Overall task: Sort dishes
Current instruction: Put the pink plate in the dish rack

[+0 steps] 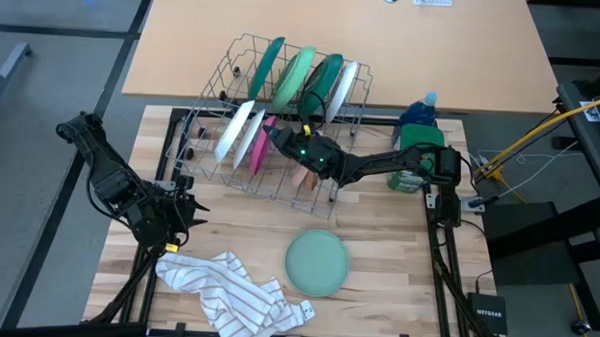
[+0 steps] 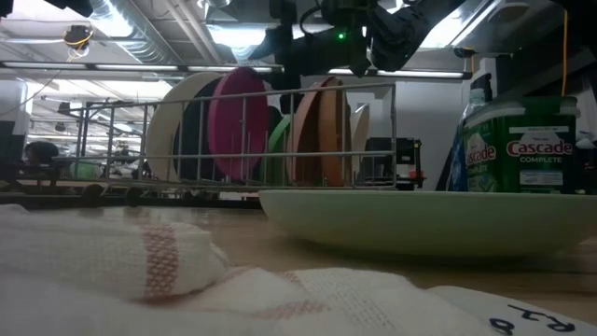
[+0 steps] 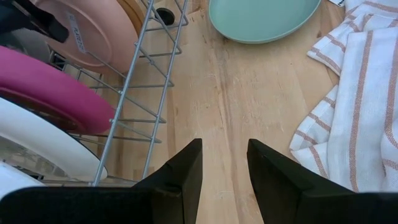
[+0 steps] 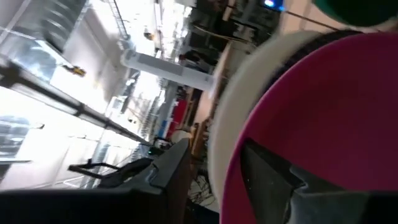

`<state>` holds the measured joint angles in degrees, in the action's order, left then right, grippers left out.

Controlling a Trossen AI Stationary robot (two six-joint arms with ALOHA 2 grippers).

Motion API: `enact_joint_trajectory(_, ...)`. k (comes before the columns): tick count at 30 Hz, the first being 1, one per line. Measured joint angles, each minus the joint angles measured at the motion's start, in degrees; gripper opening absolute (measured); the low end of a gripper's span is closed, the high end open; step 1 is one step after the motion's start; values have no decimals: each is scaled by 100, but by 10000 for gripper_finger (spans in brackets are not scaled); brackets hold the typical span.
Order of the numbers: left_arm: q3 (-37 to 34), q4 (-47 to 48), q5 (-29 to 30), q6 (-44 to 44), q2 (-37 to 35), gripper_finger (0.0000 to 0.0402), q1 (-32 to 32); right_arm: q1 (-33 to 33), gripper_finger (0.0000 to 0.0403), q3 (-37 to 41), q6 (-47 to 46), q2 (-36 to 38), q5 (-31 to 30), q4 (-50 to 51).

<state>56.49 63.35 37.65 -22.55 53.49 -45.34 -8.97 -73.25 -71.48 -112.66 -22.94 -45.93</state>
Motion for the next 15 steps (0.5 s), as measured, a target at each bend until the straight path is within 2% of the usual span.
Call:
enact_joint_trajectory(6, 0, 4, 0, 0, 0, 118, -2, 0, 140, 0, -520, 0, 4, 466)
enact_joint_trajectory(15, 0, 4, 0, 0, 0, 118, 0, 2, 140, 0, -747, 0, -272, 379)
